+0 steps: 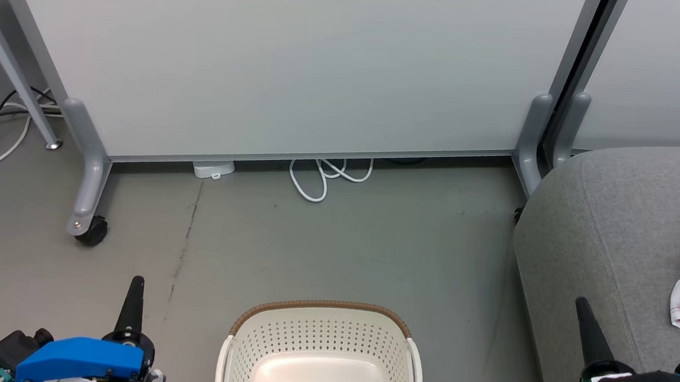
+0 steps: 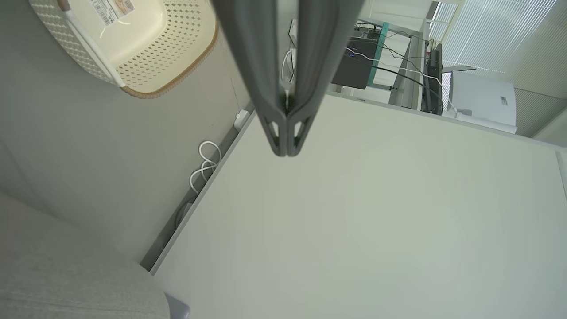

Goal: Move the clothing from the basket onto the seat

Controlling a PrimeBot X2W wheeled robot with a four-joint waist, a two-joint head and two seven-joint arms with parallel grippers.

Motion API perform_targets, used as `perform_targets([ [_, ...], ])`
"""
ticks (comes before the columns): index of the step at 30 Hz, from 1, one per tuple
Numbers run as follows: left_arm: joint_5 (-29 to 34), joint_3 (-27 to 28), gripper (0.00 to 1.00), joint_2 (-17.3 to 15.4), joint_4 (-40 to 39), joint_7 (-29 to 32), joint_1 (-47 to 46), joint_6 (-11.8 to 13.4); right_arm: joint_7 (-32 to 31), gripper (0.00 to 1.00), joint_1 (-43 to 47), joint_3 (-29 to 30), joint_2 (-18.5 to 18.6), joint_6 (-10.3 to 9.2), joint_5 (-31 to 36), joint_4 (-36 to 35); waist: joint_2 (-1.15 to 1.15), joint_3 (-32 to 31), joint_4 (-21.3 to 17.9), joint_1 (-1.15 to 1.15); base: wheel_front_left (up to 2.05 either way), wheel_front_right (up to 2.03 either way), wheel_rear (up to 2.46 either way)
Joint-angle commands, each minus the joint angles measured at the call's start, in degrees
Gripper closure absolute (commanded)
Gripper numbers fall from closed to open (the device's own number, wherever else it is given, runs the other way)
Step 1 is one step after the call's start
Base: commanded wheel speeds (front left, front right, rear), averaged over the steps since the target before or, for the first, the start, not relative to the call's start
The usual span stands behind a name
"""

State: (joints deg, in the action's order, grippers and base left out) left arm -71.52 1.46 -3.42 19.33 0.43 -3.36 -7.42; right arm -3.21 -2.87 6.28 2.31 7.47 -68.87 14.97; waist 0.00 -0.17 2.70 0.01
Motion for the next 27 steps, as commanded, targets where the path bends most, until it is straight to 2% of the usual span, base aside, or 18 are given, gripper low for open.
perform_targets([
  [1, -1.0, 0.6, 1.0, -0.1, -0.9, 0.4, -1.2, -0.1, -0.2, 1.0, -1.2, 0.1, 0.5, 0.03, -1.2, -0.7, 0.0, 0.0, 0.0, 0.0, 0.0, 0.0, 0.0],
  [27, -12.3, 3.2, 1.0, 0.3, -3.5, 3.7, -2.4, -0.1, -2.1, 1.0, -2.7, 0.2, 0.7, 0.04, -13.9, -0.9, 0.0, 0.2, -1.4, 0.0, 0.0, 0.0, 0.0],
])
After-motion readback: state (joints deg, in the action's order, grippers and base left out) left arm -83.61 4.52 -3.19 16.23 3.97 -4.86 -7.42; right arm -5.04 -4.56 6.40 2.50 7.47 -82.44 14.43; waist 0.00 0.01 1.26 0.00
